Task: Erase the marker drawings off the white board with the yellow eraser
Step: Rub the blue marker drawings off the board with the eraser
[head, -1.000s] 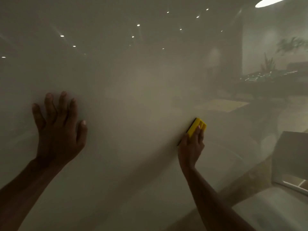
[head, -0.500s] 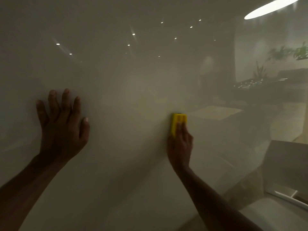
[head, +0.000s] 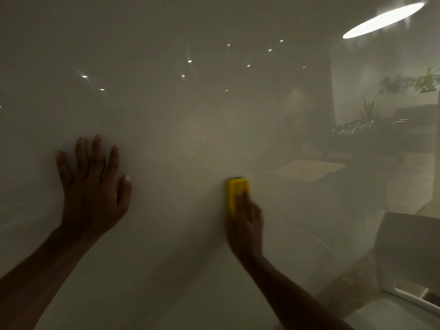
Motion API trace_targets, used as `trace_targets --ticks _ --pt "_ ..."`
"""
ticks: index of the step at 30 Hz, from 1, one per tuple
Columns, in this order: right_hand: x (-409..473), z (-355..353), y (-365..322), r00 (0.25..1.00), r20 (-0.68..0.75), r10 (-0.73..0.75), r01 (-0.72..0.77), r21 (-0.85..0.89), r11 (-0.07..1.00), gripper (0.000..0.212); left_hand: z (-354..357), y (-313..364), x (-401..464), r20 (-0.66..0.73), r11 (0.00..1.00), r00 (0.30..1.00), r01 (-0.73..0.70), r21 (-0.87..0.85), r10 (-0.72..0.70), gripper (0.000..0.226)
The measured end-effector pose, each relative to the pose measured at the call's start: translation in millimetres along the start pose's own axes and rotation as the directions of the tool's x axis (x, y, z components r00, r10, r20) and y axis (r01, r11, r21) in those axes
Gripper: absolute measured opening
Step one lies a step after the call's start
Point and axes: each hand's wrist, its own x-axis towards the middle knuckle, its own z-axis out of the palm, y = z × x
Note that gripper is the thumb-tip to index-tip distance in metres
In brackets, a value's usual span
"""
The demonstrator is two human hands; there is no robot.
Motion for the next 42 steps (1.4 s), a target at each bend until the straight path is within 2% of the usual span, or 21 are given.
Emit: trace_targets --ticks 3,5,7,9,11,12,14,16,17,19,21,22,24,26,29,31,34,36,38,39,42 --pt "37.5 -9.9 11.9 0.84 -0.093 0.534 -0.521 0.134 0.843 0.062 -4.6 -9.2 0.4 -0.001 1.0 1.0 0.008 0.009 -0.008 0.062" --pt "63.2 -11.6 2.0 0.75 -0.087 0.656 -0.64 0.161 0.752 0.065 -9.3 -19.6 1.2 0.001 0.999 1.0 0.027 0.027 -0.027 0.061" --pt "85.4 -11.3 -19.5 0.783 -0.086 0.615 -0.599 0.158 0.785 0.067 -15.4 -31.2 1.8 0.005 0.998 0.999 0.036 0.042 -0.037 0.061" --pt "95.0 -8.3 -51.7 0.912 -0.087 0.401 -0.39 0.119 0.913 0.069 -21.8 -42.2 2.6 0.007 0.998 0.999 0.037 0.048 -0.037 0.059" --pt "89.0 -3.3 -87.3 0.999 -0.037 0.002 0.0 0.05 0.999 0.075 -29.7 -54.6 3.6 0.014 0.998 0.999 0.042 0.054 -0.043 0.059" --pt "80.6 0.7 -101.1 0.97 0.033 -0.24 0.239 0.026 0.971 0.077 -33.7 -60.5 3.5 0.018 0.997 0.999 0.049 0.056 -0.05 0.059" --pt "63.7 7.7 -116.6 0.739 0.209 -0.641 0.648 0.045 0.761 0.073 -42.0 -73.5 1.3 0.03 0.995 0.997 0.07 0.066 -0.072 0.06" --pt "73.3 9.0 -120.7 0.533 0.281 -0.798 0.816 0.082 0.573 0.067 -50.5 -89.4 -3.0 0.042 0.993 0.994 0.093 0.074 -0.096 0.06" --pt "86.9 9.0 -123.1 0.534 0.269 -0.802 0.817 0.079 0.571 0.069 -54.8 -99.2 -6.1 0.051 0.992 0.993 0.101 0.079 -0.105 0.06" --pt "124.5 7.0 -131.5 0.722 0.156 -0.674 0.68 0.016 0.733 0.073 -63.3 -120.3 -13.9 0.07 0.989 0.99 0.117 0.092 -0.124 0.061" --pt "159.9 1.1 -145.6 0.938 -0.006 -0.347 0.347 0.017 0.938 0.071 -72.6 -141.9 -23.4 0.09 0.986 0.985 0.135 0.102 -0.145 0.062" --pt "171.0 0.2 -155.6 0.985 -0.053 -0.166 0.169 0.067 0.983 0.07 -77.3 -152.6 -28.2 0.097 0.984 0.984 0.142 0.106 -0.152 0.062" --pt "170.7 6.0 -182.0 0.997 -0.077 0.022 -0.013 0.114 0.993 0.07 -84.6 -172.8 -37.3 0.105 0.981 0.981 0.15 0.12 -0.163 0.062" --pt "142.9 17.5 -210.3 0.986 -0.088 -0.138 0.144 0.065 0.987 0.071 -90.2 -191.9 -46.2 0.109 0.976 0.977 0.168 0.136 -0.183 0.062" --pt "67.5 41.3 -233.9 0.821 0.077 -0.566 0.561 0.082 0.824 0.076 -96.4 -216.1 -60.1 0.115 0.969 0.97 0.197 0.148 -0.214 0.063" --pt "14.6 56.2 -228.7 0.598 0.223 -0.769 0.756 0.162 0.635 0.077 -100.0 -228.4 -68.0 0.132 0.968 0.967 0.2 0.15 -0.22 0.064" --pt "-38.1 69.2 -199.4 0.199 0.344 -0.918 0.943 0.188 0.275 0.072 -108.1 -243.1 -76.0 0.156 0.963 0.958 0.217 0.157 -0.241 0.065" --pt "-37.4 70.4 -195.2 0.092 0.348 -0.933 0.965 0.199 0.17 0.069 -116.0 -252.6 -79.5 0.167 0.961 0.953 0.228 0.155 -0.253 0.065" --pt "-14.2 68.2 -206.8 0.138 0.279 -0.951 0.967 0.17 0.19 0.072 -122.6 -261.7 -81.0 0.172 0.96 0.949 0.238 0.15 -0.263 0.065" --pt "4.8 65.0 -215.0 0.239 0.235 -0.942 0.952 0.137 0.275 0.073 -125.4 -265.8 -81.2 0.174 0.957 0.946 0.248 0.148 -0.272 0.065" --pt "74.6 47.0 -243.6 0.764 0.047 -0.643 0.642 0.034 0.766 0.072 -133.6 -280.4 -81.9 0.174 0.949 0.938 0.274 0.155 -0.3 0.065"
